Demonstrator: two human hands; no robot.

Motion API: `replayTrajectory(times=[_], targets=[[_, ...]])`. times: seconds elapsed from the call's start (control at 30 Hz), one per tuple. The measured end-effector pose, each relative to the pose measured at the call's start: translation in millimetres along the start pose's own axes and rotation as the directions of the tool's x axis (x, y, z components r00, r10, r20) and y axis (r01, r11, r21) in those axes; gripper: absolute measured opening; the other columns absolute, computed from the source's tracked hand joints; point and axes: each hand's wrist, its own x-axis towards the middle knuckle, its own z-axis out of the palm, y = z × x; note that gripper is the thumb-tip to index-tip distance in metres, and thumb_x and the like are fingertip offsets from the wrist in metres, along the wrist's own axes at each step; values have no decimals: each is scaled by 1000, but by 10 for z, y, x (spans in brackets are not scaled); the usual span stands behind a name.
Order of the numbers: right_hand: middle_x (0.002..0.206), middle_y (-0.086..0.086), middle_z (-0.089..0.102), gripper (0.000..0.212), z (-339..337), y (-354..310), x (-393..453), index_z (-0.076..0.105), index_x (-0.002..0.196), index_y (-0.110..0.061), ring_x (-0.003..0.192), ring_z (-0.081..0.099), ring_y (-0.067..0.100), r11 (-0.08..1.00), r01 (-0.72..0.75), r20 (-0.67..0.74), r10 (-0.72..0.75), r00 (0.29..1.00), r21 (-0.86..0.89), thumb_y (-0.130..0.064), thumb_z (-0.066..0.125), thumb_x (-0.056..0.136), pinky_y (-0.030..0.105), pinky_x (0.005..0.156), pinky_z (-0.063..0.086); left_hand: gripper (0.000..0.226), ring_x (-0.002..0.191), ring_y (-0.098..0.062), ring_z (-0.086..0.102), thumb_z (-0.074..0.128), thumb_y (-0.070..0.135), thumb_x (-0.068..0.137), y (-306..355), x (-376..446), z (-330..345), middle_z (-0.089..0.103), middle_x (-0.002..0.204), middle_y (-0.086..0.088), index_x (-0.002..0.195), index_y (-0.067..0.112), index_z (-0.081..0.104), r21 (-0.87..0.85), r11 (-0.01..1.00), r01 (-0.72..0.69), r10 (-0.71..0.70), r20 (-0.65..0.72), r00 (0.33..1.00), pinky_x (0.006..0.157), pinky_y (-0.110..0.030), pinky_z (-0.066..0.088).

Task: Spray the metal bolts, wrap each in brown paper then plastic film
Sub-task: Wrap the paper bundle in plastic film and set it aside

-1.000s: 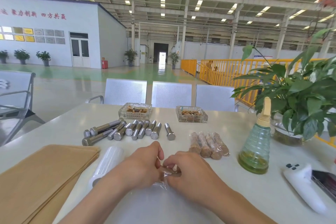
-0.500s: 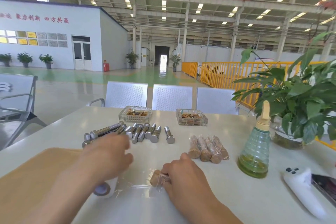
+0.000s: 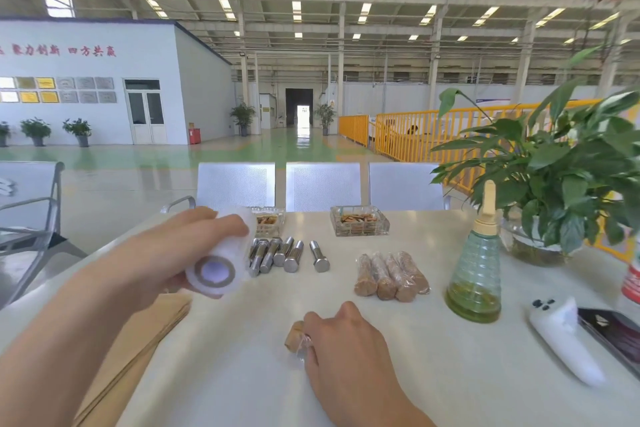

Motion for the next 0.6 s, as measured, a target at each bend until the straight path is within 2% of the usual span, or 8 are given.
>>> replayTrajectory(times=[0.1, 0.13, 0.23, 0.3, 0.37, 0.4, 0.5, 0.6], targets=[[102, 1, 60, 23, -85, 6, -68, 57, 118, -26, 121, 41, 23, 998, 16, -10, -16, 1000, 66, -29, 42, 100, 36, 88, 46, 51, 73, -37, 76, 69, 51, 69, 312, 46, 250, 76, 85, -15, 107, 18, 62, 19, 999, -47, 45, 90, 995, 69, -42, 58], [113, -1, 60, 26, -109, 19, -86, 57, 121, -30, 122, 41, 23, 996, 24, 7, -25, 1000, 85, -28, 43, 99, 35, 91, 46, 50, 74, -38, 76, 67, 52, 70, 403, 65, 360, 76, 83, -16, 105, 17, 60, 32, 999, -44, 39, 130, 991, 73, -41, 52], [139, -3, 40, 41, -116, 44, -131, 55, 132, -30, 126, 39, 24, 999, -1, 86, -3, 996, 40, -24, 52, 92, 36, 97, 45, 39, 78, -34, 77, 58, 49, 87, 655, 128, 684, 78, 85, -16, 105, 14, 59, 90, 995, -43, 17, 269, 963, 69, -37, 55], [124, -4, 53, 42, -52, -9, -159, 71, 110, -26, 108, 56, 19, 998, -19, 8, 19, 1000, -53, -35, 76, 69, 29, 77, 54, 34, 75, -29, 78, 54, 46, 92, 795, 168, 900, 78, 88, -16, 105, 15, 58, 159, 986, -59, -3, 360, 933, 71, -38, 53], [82, -7, 70, 48, 36, -69, -202, 78, 66, -25, 68, 67, 12, 998, -50, 10, 51, 999, -40, -43, 87, 22, 18, 44, 47, 29, 62, -22, 75, 53, 46, 93, 880, 202, 1130, 77, 79, -10, 101, 18, 55, 244, 968, -67, -47, 434, 900, 76, -39, 49], [69, -6, 70, 45, 91, -82, -213, 75, 56, -23, 56, 66, 12, 998, -58, -20, 58, 998, -10, -38, 86, 14, 16, 39, 43, 28, 63, -22, 74, 54, 46, 93, 900, 228, 1243, 76, 77, -8, 101, 19, 55, 283, 957, -59, -82, 461, 883, 81, -42, 50], [62, -2, 71, 21, 292, -95, -195, 76, 54, -22, 56, 71, 15, 991, -95, -223, 73, 972, -91, -19, 75, 33, 16, 47, 51, 25, 73, -27, 77, 56, 42, 93, 872, 271, 1544, 76, 78, -4, 105, 20, 57, 366, 931, -2, -201, 517, 832, 105, -58, 44], [69, -2, 76, 19, 435, 4, -282, 78, 56, -21, 67, 77, 16, 983, -112, -230, 77, 970, -146, -11, 63, 52, 20, 56, 57, 27, 76, -31, 74, 61, 40, 92, 772, 297, 1748, 75, 86, -7, 110, 20, 58, 410, 910, 65, -281, 493, 823, 107, -65, 40]])
